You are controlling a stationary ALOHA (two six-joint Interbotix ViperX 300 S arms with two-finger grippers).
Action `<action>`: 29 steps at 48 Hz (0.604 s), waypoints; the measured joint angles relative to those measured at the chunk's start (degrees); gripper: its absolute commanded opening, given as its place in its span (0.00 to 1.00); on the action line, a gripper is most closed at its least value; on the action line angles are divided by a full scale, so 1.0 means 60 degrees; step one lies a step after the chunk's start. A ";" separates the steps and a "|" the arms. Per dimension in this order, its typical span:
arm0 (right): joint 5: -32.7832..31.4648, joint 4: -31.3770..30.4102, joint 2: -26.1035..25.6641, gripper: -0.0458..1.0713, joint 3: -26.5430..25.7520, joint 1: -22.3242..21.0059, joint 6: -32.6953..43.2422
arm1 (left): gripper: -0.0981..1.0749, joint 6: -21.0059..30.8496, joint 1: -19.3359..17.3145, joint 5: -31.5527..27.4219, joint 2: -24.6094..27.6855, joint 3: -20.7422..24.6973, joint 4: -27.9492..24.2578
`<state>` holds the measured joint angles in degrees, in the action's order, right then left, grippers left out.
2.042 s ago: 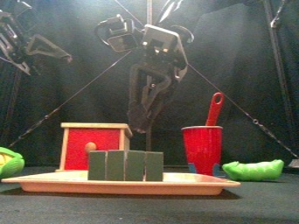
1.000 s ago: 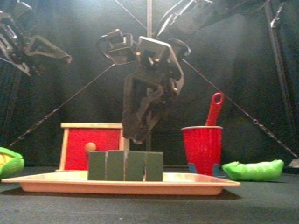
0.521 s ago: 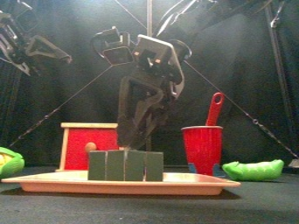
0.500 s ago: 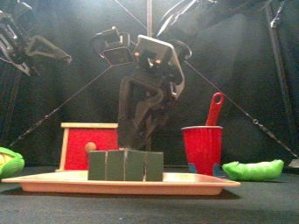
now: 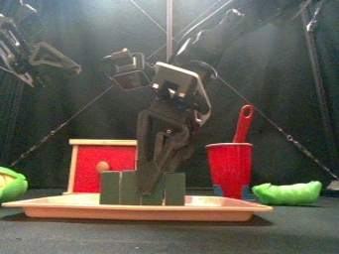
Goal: Grab sushi roll
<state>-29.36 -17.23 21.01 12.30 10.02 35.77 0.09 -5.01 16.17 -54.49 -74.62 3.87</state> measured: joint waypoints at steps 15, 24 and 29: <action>0.0000 -0.0015 0.0088 0.82 -0.0073 -0.0015 0.0000 | 0.44 0.0000 -0.0015 0.0000 0.0000 -0.0015 0.0000; 0.0000 -0.0044 0.0088 0.82 -0.0073 -0.0015 0.0000 | 0.44 0.0000 -0.0044 0.0000 0.0000 -0.0015 0.0000; 0.0000 -0.0073 0.0088 0.82 -0.0088 -0.0015 0.0000 | 0.44 0.0000 -0.0044 0.0000 0.0000 -0.0015 0.0000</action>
<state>-29.36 -17.67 21.53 11.78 9.93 35.77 0.09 -5.27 16.17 -54.49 -74.71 3.87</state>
